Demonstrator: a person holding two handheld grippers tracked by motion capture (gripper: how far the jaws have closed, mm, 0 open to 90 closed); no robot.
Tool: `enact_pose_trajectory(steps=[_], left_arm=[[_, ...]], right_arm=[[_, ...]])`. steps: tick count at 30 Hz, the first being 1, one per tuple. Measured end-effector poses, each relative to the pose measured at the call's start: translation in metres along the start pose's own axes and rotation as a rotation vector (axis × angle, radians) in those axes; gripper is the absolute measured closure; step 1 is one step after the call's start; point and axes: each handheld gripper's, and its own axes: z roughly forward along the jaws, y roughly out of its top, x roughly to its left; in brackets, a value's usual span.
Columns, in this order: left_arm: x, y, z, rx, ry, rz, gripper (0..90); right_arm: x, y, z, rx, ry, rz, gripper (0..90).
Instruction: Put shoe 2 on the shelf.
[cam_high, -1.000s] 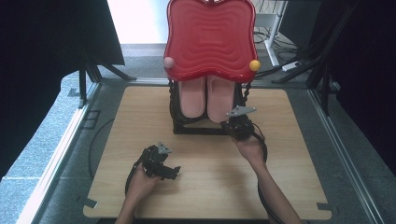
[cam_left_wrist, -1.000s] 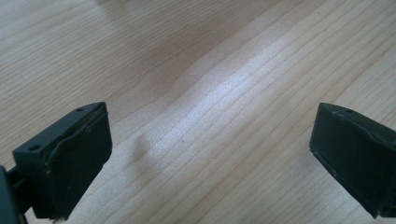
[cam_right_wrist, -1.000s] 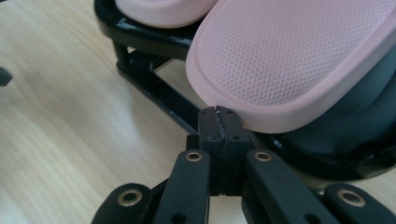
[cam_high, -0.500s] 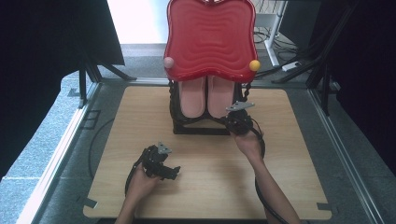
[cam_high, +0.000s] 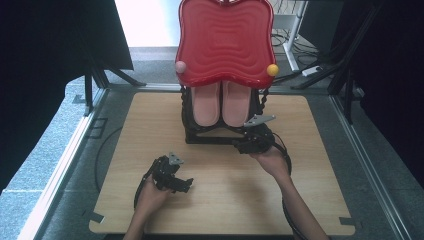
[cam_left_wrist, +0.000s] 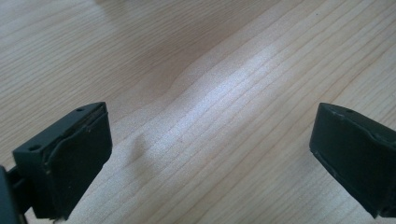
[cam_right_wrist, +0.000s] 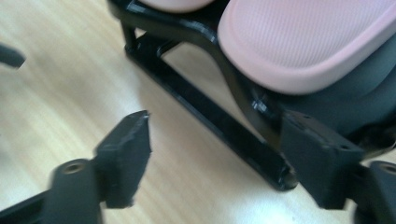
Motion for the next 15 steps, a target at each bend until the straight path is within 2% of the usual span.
enact_pose_trajectory(steps=[2, 9, 11, 15], left_arm=[[0.0, 0.0, 0.0, -0.001, -0.002, 0.0, 0.0], [0.001, -0.001, -0.001, -0.012, -0.016, -0.011, 0.0], [0.001, -0.001, -0.001, -0.014, -0.016, -0.014, 0.0], [0.002, -0.002, -0.002, -0.014, -0.016, -0.015, 0.0]], right_arm=[[0.001, -0.003, -0.004, 0.013, 0.005, 0.001, 15.0], [0.0, -0.015, -0.016, 0.027, -0.002, -0.004, 7.5], [-0.002, -0.021, -0.023, 0.035, -0.014, -0.01, 2.4], [-0.006, -0.03, -0.033, 0.037, -0.027, -0.01, 0.0]])
